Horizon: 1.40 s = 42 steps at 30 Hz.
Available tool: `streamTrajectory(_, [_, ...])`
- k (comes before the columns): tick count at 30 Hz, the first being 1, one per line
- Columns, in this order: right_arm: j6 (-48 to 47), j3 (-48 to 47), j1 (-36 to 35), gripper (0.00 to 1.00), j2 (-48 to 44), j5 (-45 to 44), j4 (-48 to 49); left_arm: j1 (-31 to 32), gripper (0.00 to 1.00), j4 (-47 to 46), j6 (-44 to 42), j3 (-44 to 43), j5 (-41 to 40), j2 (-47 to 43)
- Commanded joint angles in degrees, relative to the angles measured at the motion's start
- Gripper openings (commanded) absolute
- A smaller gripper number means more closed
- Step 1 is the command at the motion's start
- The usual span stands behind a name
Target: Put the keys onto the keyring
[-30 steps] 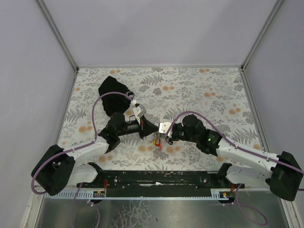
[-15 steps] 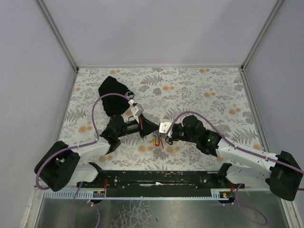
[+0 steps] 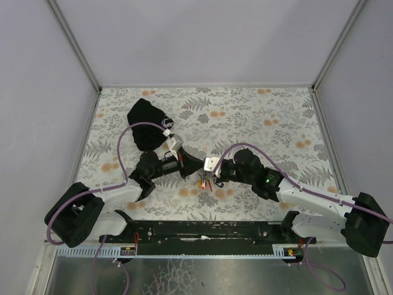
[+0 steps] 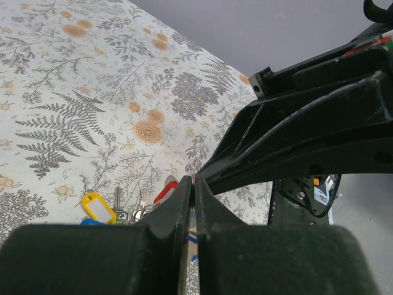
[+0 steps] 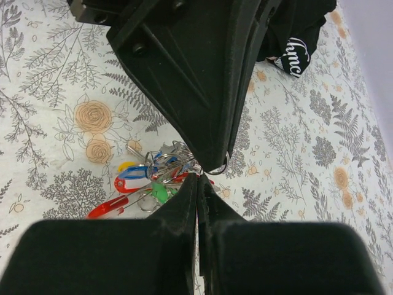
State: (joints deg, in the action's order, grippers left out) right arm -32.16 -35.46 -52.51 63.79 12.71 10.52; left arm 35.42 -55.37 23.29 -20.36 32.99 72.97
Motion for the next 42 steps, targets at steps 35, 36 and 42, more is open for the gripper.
streamTrajectory(35, [24.78,16.51,-0.53,0.89,-19.24,-34.89,10.66,-1.09,0.29,4.61,3.14,-30.0,-8.91,32.25])
streamTrajectory(36, [25.22,16.56,-0.54,0.9,-19.33,-35.51,10.42,-1.64,0.32,5.02,3.39,-29.09,-9.44,30.55])
streamTrajectory(42, [30.56,15.5,-0.52,0.99,-22.14,-39.59,3.97,-6.46,0.88,9.88,5.14,-18.3,-14.92,13.76])
